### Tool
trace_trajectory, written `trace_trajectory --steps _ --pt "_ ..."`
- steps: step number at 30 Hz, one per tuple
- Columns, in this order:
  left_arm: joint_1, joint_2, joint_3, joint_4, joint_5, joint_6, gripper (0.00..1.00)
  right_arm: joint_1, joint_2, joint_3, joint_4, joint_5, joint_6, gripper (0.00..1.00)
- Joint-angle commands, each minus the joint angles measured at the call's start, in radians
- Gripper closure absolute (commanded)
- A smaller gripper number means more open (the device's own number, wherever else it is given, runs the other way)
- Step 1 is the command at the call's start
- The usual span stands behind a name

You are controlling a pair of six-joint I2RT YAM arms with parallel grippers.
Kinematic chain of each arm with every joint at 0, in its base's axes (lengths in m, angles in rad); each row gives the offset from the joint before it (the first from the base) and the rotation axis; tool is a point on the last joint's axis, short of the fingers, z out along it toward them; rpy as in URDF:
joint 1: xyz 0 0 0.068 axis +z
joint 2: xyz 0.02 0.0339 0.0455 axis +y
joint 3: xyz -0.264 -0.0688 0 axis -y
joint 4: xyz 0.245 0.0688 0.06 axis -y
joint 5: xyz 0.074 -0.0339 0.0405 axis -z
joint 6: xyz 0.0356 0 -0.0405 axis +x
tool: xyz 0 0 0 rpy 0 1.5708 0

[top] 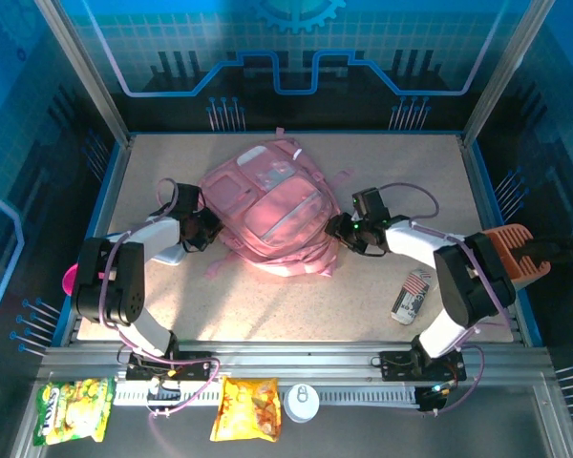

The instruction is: Pack the student bag

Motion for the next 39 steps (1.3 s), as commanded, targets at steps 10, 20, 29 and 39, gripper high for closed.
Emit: trace_trajectory --steps 10,20,29,39 --pt "-0.205 0.013 0.056 0.059 0.042 -0.11 1.0 -0.158 0.185 0.27 -0.188 0.184 -0.298 0.53" --pt "-0.308 0.027 0.079 0.18 -0.037 -0.257 1.0 -0.162 -0.13 0.24 -0.311 0.251 -0.357 0.38" --pt "-0.332 0.005 0.121 0.188 -0.001 -0.25 1.0 0.194 -0.323 0.079 -0.312 0.379 -0.203 0.4" --pt "-0.338 -0.102 0.048 0.232 -0.05 -0.226 1.0 0.532 -0.077 0.175 -0.181 0.482 -0.144 0.5"
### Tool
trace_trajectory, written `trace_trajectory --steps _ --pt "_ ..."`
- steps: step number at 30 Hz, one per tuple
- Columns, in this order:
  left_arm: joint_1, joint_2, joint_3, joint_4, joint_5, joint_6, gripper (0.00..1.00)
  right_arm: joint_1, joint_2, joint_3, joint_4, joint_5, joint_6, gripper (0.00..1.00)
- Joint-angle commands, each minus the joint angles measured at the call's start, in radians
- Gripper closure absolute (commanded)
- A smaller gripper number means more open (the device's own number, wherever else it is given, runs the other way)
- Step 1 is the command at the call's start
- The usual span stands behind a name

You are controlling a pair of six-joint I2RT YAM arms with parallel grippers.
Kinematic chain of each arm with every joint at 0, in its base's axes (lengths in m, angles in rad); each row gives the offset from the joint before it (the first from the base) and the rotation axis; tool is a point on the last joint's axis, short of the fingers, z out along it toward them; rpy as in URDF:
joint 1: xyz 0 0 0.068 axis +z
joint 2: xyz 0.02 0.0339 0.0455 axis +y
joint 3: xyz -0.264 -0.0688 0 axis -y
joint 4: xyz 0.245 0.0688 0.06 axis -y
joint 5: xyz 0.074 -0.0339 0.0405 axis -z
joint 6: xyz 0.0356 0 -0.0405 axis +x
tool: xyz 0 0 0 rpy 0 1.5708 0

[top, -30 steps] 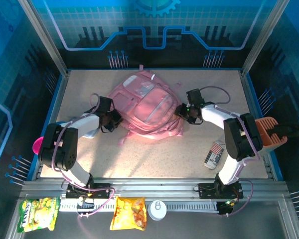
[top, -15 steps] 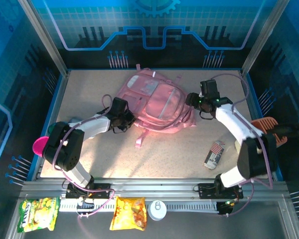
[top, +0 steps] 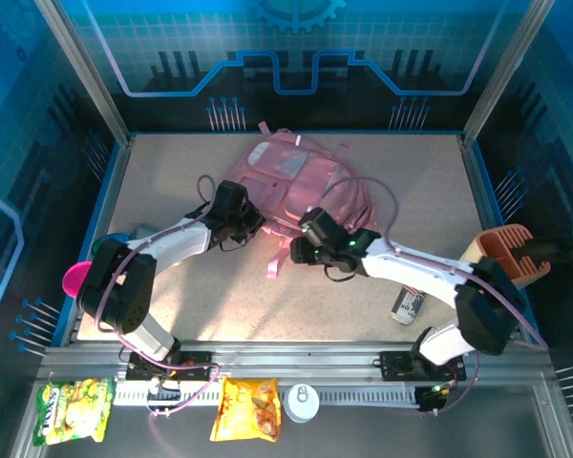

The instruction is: Pack the student bag

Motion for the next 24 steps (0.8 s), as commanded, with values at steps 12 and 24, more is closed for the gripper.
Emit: trace_trajectory --steps 12,24 --pt "-0.016 -0.086 -0.021 0.11 0.078 0.042 1.0 0.054 0.263 0.208 0.078 0.174 0.097 0.62" --pt "-0.024 -0.07 -0.005 0.108 0.095 0.04 1.0 0.005 0.306 0.263 0.014 0.24 0.116 0.68"
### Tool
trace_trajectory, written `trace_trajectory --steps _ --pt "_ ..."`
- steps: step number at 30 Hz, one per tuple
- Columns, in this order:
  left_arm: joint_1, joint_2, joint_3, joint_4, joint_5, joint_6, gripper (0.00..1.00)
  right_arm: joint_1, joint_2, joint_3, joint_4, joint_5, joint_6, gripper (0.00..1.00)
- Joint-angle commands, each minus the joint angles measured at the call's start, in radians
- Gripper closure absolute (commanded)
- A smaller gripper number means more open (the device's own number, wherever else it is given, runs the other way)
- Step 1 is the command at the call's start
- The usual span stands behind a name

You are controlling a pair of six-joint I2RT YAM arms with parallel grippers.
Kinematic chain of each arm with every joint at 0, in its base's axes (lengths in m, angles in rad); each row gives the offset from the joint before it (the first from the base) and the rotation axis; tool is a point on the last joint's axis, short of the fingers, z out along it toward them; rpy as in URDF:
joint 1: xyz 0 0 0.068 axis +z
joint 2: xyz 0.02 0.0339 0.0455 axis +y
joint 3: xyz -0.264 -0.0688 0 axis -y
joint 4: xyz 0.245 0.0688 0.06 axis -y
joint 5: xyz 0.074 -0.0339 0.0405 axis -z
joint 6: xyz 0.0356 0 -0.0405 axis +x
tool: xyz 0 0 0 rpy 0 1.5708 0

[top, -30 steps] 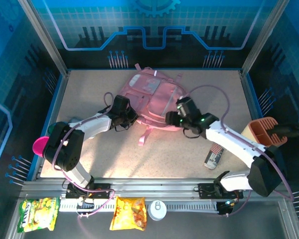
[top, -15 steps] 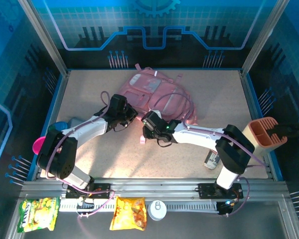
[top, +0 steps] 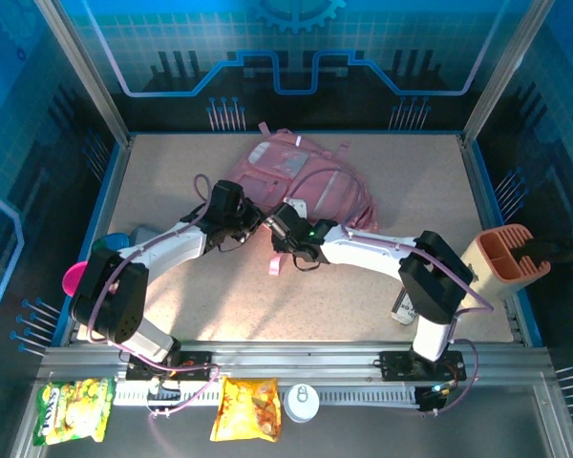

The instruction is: Pack the student bag

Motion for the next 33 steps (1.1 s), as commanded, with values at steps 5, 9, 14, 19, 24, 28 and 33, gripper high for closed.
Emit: trace_trajectory --steps 5,9,14,19,24,28,33 --pt "-0.028 -0.013 0.031 0.05 0.075 0.035 1.0 -0.039 0.067 0.085 -0.049 0.069 0.002 0.72" --pt "-0.032 -0.008 0.035 0.045 0.075 0.035 1.0 -0.042 0.089 0.121 -0.08 0.088 0.006 0.75" --pt "-0.031 -0.007 0.05 0.022 0.066 0.052 1.0 -0.044 0.098 0.129 -0.093 0.096 0.004 0.81" --pt "-0.031 -0.005 0.065 0.001 0.048 0.069 1.0 -0.047 0.083 0.106 -0.11 0.12 -0.003 0.88" --pt "-0.026 0.004 0.072 -0.017 0.027 0.08 1.0 -0.051 0.014 0.016 -0.119 0.157 0.005 0.9" --pt "-0.015 0.01 0.071 -0.027 0.011 0.089 1.0 -0.062 -0.086 -0.109 -0.126 0.184 0.022 0.9" --pt "-0.006 0.026 0.072 -0.03 0.018 0.095 1.0 -0.087 -0.175 -0.22 -0.126 0.183 0.027 0.9"
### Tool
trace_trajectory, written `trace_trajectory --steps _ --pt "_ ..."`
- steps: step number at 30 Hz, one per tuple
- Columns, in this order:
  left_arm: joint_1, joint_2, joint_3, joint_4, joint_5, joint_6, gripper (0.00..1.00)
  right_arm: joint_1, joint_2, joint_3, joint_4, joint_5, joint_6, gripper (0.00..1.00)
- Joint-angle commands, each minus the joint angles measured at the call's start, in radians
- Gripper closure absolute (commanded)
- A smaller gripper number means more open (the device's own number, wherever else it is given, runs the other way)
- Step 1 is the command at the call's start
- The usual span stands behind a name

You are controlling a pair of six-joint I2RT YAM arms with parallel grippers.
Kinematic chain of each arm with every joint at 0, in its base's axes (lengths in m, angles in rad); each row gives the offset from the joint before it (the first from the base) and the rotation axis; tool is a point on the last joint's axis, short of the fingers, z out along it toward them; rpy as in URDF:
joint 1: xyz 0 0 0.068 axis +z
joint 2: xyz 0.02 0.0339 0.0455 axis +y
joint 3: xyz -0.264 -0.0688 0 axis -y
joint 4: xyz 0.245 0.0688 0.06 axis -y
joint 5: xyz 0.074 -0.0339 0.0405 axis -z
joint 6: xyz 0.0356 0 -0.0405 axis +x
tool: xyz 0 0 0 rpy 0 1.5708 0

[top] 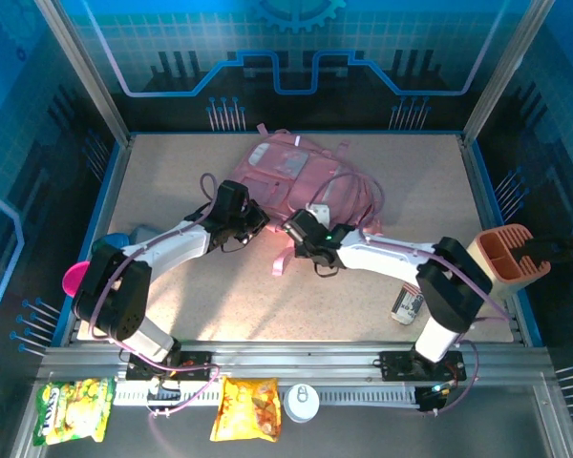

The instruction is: Pack the student bag

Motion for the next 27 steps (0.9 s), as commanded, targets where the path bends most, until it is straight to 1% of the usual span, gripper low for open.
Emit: trace_trajectory --steps 1,3,5,8,11,14,23,26,27 --pt "0.012 0.007 0.048 0.008 0.025 0.042 1.0 -0.041 -0.039 -0.051 -0.045 0.064 0.011 0.9" --pt "0.012 0.011 0.052 0.009 0.034 0.042 1.0 -0.051 -0.031 -0.047 -0.024 0.026 -0.023 0.9" --pt "0.012 0.013 0.056 0.01 0.039 0.04 1.0 -0.059 -0.02 -0.028 0.005 -0.037 -0.075 0.88" --pt "0.013 0.013 0.058 0.008 0.041 0.041 1.0 -0.061 -0.001 0.001 0.045 -0.105 -0.132 0.81" --pt "0.012 0.012 0.063 0.003 0.045 0.043 1.0 -0.063 0.029 0.032 0.033 -0.111 -0.144 0.77" --pt "0.012 0.012 0.065 0.002 0.048 0.043 1.0 -0.065 0.054 0.051 0.012 -0.093 -0.148 0.77" --pt "0.012 0.014 0.067 -0.003 0.042 0.046 1.0 -0.068 0.075 0.058 -0.022 -0.032 -0.144 0.81" --pt "0.015 0.016 0.068 -0.005 0.038 0.049 1.0 -0.067 0.064 0.042 -0.025 -0.019 -0.15 0.86" --pt "0.014 0.018 0.068 -0.006 0.038 0.05 1.0 -0.068 0.058 0.032 -0.025 -0.015 -0.151 0.89"
